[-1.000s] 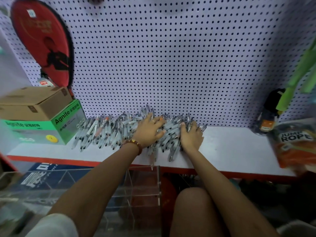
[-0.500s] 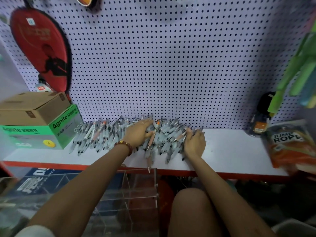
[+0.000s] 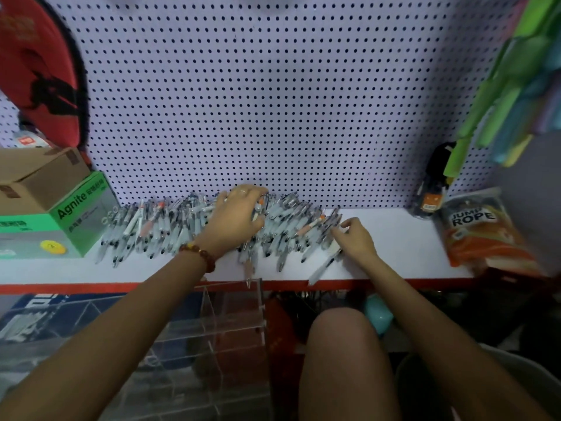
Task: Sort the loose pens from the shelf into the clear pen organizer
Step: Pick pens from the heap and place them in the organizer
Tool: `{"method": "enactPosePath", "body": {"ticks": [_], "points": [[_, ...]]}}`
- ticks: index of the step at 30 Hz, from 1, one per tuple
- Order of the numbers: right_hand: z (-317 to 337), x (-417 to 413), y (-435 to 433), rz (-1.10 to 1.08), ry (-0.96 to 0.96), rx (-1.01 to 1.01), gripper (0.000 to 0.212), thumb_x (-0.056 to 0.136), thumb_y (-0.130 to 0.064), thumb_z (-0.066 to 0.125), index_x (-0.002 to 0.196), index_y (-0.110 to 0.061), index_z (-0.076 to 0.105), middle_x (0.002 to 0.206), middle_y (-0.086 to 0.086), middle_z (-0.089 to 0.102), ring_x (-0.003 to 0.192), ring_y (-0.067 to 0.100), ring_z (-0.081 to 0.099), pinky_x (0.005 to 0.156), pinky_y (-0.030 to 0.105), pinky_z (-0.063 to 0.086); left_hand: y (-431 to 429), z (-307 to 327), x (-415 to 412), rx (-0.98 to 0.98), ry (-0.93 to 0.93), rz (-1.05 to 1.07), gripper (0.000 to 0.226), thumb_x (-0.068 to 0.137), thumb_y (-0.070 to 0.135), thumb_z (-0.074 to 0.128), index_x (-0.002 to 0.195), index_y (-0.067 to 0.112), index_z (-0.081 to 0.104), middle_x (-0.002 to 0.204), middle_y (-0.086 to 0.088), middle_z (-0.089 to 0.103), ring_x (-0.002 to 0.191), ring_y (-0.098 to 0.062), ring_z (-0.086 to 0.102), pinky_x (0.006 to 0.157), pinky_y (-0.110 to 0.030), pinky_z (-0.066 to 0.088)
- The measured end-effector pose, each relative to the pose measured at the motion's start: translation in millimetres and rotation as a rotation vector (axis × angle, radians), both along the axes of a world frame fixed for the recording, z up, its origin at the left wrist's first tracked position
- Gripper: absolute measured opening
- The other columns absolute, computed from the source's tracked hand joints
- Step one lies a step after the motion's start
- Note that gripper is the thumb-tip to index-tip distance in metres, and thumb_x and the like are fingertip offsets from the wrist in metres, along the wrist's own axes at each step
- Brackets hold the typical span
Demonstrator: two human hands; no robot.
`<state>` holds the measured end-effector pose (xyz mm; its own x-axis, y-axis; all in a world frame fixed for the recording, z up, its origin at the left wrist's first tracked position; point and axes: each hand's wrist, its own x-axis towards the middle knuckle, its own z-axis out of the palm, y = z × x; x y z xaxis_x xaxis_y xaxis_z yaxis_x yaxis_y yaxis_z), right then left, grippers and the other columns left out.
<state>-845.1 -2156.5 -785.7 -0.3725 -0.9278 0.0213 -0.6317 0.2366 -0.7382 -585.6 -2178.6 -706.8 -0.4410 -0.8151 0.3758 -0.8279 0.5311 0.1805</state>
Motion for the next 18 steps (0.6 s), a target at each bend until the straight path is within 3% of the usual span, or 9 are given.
{"method": "enactPosePath", "body": {"ticks": [3,7,11,13,15,18], "points": [[-1.6,8.7,14.3,0.075,0.226,0.078,0.040,0.095,-0.045,0.050,0.110,-0.010,0.038,0.086,0.003,0.055,0.074,0.022,0.053,0.060,0.032,0.036,7.6,6.7,-3.3,-0.041,0.015,-0.025,0.050,0.092,0.025,0.054,0.140,0.019,0.042,0.141,-0.006,0.046,0.135,-0.023,0.035,0.115,-0.047,0.019],[-21.8,9.9,30.3,0.020,0.510,-0.161,0.042,0.095,-0.042,0.049,0.112,-0.003,0.051,0.102,0.013,0.054,0.089,0.029,0.053,0.062,0.032,0.034,18.2,6.4,-7.8,-0.018,0.084,-0.037,0.042,0.091,0.021,0.055,0.133,0.016,0.050,0.124,-0.009,0.056,0.121,-0.026,0.046,0.108,-0.041,0.025],[-22.2,4.9,33.9,0.043,0.627,-0.191,0.043,0.100,-0.039,0.041,0.085,-0.006,0.063,0.090,0.011,0.056,0.086,0.030,0.054,0.061,0.033,0.031,29.8,5.3,-9.2,-0.004,0.086,-0.106,0.031,0.091,0.018,0.054,0.122,0.014,0.059,0.124,-0.006,0.058,0.119,-0.025,0.049,0.108,-0.041,0.029],[-20.4,4.2,32.9,0.059,0.573,-0.167,0.049,0.101,-0.040,0.037,0.069,-0.009,0.057,0.076,0.009,0.054,0.077,0.029,0.054,0.057,0.034,0.031,40.6,6.6,-12.9,0.035,0.144,-0.138,0.025,0.092,0.015,0.054,0.115,0.013,0.062,0.114,-0.006,0.061,0.108,-0.026,0.053,0.104,-0.044,0.034],[-13.7,3.0,32.9,0.038,0.362,-0.182,0.057,0.102,-0.042,0.034,0.058,-0.007,0.046,0.061,0.010,0.049,0.062,0.028,0.052,0.053,0.035,0.031,49.8,8.0,-18.1,0.120,0.219,-0.175,0.021,0.093,0.014,0.054,0.111,0.014,0.064,0.102,-0.001,0.062,0.087,-0.028,0.058,0.091,-0.044,0.045],[8.9,4.3,35.2,0.071,0.125,-0.332,0.056,0.103,-0.036,0.035,0.055,-0.008,0.039,0.054,0.016,0.046,0.053,0.027,0.043,0.052,0.035,0.029,61.4,10.0,-32.8,0.275,0.271,-0.250,0.026,0.096,0.023,0.054,0.120,0.018,0.061,0.129,0.000,0.058,0.107,-0.020,0.059,0.093,-0.028,0.044]]}}
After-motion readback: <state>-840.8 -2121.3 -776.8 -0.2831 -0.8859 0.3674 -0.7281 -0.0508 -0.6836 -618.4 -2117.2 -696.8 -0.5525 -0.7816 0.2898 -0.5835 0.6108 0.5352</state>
